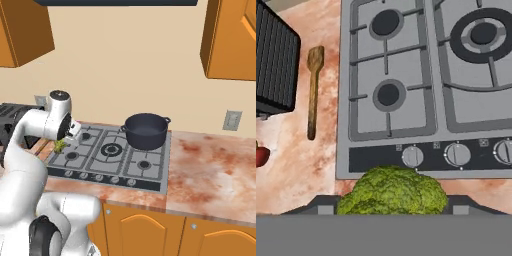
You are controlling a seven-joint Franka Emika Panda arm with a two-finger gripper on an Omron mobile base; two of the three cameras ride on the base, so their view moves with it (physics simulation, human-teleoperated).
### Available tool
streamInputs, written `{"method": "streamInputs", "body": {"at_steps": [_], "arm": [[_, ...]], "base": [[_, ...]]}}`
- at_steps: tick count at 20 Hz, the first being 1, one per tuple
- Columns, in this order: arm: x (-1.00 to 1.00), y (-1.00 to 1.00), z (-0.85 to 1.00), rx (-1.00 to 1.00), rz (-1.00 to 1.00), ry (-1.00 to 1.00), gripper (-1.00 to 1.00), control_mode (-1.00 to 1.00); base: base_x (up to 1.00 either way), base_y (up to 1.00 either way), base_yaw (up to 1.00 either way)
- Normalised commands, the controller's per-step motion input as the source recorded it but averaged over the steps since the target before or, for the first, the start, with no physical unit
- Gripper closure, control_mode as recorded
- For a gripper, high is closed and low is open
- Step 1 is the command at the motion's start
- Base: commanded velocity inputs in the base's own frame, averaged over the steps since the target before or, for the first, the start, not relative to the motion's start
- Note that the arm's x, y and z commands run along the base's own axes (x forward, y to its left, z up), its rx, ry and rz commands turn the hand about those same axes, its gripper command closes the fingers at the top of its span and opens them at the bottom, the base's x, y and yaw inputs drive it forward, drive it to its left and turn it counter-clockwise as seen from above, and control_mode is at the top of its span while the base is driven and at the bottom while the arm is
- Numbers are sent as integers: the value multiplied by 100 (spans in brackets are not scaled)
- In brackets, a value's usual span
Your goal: Put the broccoli and bell pepper in the pot. Retrieve the spatula and lightly stir the vegetables in the pot.
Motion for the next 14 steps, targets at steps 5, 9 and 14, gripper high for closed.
{"method": "streamInputs", "body": {"at_steps": [5, 9, 14], "arm": [[24, -43, 37, -19, -10, 7, 100, -100], [22, -74, 8, -9, -24, 2, 100, -100], [0, -74, 7, 0, -28, -8, 100, -100]], "base": [[0, 0, 0], [0, 0, 0], [0, 0, 0]]}}
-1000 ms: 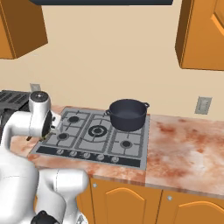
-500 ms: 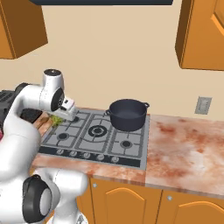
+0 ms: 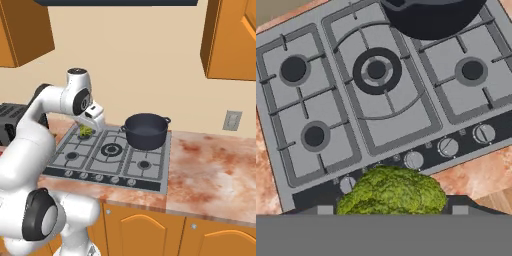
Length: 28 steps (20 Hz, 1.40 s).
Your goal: Put the broccoli and bell pepper in the pot. Retrieve the spatula and lightly stir the vegetables in the pot.
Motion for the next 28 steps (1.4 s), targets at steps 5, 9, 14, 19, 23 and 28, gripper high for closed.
{"method": "streamInputs", "body": {"at_steps": [5, 9, 14, 19, 23, 28], "arm": [[0, -74, 23, 0, -30, -22, 100, -100], [25, -82, -1, 0, -31, -5, 100, -100], [52, -96, 2, 0, -16, 0, 100, -100], [30, -51, 0, 0, 4, 0, 100, -100], [49, -1, -3, 0, 15, 0, 100, -100], [68, -12, -2, 0, 15, 0, 100, -100]], "base": [[0, 0, 0], [0, 0, 0], [0, 0, 0], [0, 0, 0], [0, 0, 0], [0, 0, 0]]}}
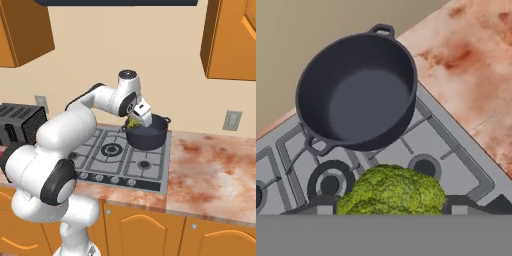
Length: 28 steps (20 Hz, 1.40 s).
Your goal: Put the broccoli and bell pepper in the pot. Retrieve the spatula and lightly stir the vegetables in the pot.
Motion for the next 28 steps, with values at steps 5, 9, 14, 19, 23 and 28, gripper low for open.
{"method": "streamInputs", "body": {"at_steps": [5, 9, 14, 19, 23, 28], "arm": [[66, -12, -24, 0, 8, 1, 100, -100], [48, 0, -8, -1, 9, 12, 100, -100], [11, 0, -9, 0, 12, 19, 100, -100], [0, 1, -27, 0, 16, 22, 100, -100], [26, 0, -29, 0, 8, -1, 100, -100], [54, 0, -42, 0, 0, 0, 100, -100]], "base": [[0, 0, 0], [0, 0, 0], [0, 0, 0], [0, 0, 0], [0, 0, 0], [0, 0, 0]]}}
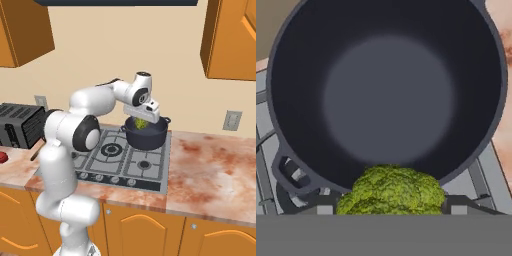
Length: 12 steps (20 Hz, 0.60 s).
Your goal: Put the broccoli and bell pepper in the pot. Retrieve the spatula and lightly stir the vegetables in the pot.
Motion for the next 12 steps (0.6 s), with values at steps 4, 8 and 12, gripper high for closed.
{"method": "streamInputs", "body": {"at_steps": [4, 8, 12], "arm": [[38, 0, -10, 0, 0, 0, 100, -100], [20, -1, -14, 0, 0, 0, 100, -100], [23, 0, -49, 0, 0, 0, 100, -100]], "base": [[0, 0, 0], [0, 0, 0], [0, 0, 0]]}}
